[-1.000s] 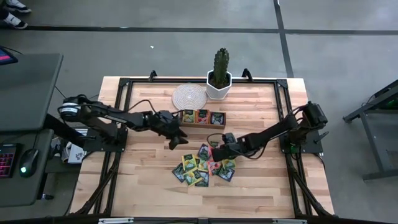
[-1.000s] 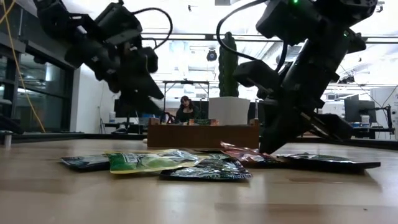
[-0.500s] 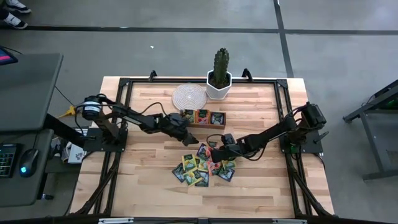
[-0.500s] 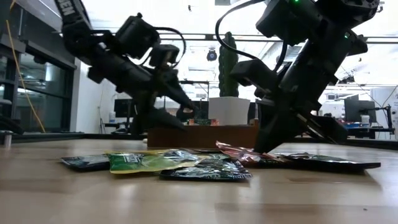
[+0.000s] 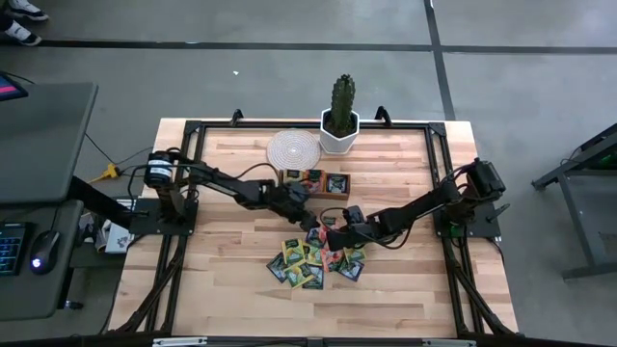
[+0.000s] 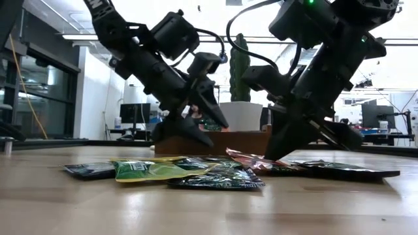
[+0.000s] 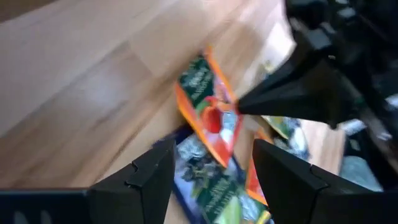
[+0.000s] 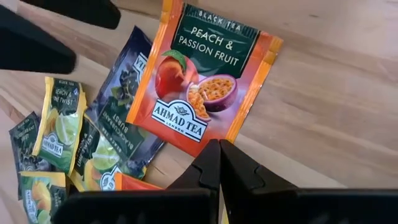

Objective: Pick & Place Tea
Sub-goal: Put the orange tea bag into the middle section of the wooden organizer

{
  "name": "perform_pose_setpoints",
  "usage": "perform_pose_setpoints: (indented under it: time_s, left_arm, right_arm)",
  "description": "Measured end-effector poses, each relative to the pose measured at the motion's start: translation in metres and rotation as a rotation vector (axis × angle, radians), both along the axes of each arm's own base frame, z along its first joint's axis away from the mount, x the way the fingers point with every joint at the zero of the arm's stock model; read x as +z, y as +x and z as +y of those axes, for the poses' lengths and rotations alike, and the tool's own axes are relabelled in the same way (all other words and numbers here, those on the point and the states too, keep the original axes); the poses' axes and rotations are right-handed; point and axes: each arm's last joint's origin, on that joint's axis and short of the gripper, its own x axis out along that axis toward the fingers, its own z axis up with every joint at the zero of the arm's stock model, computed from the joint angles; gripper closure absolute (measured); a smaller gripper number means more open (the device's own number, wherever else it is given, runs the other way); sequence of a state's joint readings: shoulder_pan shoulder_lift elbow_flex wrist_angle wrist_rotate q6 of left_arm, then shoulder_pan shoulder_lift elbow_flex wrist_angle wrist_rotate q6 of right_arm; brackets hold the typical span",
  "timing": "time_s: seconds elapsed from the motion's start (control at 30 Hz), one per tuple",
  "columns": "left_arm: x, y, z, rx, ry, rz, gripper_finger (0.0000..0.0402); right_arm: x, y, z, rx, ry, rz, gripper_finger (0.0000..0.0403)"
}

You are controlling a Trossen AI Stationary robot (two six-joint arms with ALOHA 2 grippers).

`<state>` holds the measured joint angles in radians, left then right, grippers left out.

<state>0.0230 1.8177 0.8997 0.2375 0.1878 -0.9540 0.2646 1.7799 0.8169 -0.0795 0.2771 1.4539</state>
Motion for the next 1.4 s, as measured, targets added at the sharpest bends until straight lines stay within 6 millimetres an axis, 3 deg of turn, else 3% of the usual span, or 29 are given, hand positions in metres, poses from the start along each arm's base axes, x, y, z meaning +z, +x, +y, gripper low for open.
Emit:
perform_pose_setpoints:
  time_s: [0.37, 0.67, 0.97, 1.17, 1.3, 1.4]
  left_arm:
    - [-0.003, -0.002, 0.004, 0.154, 0.034, 0.091, 0.019]
    - [-0.004, -0.002, 0.002, 0.174, 0.023, 0.101, 0.019]
    - [-0.025, 0.011, -0.012, 0.172, -0.059, 0.065, 0.019]
    - [-0.025, 0.012, -0.012, 0.179, -0.055, 0.047, 0.0191]
    - [-0.025, 0.014, -0.012, 0.169, -0.057, 0.017, 0.0216]
    - [-0.024, 0.014, -0.012, 0.153, -0.054, 0.016, 0.0263]
  right_arm:
    - [0.002, 0.003, 0.001, 0.02, -0.007, -0.038, 0.0403]
    - [0.003, 0.006, 0.001, 0.034, -0.012, -0.069, 0.0403]
    - [0.004, 0.008, 0.0, 0.038, -0.027, -0.092, 0.0403]
    - [0.005, 0.008, 0.001, 0.038, -0.026, -0.094, 0.0403]
    - [0.005, 0.008, 0.001, 0.042, -0.025, -0.094, 0.0403]
    - [0.005, 0.008, 0.001, 0.042, -0.024, -0.095, 0.0403]
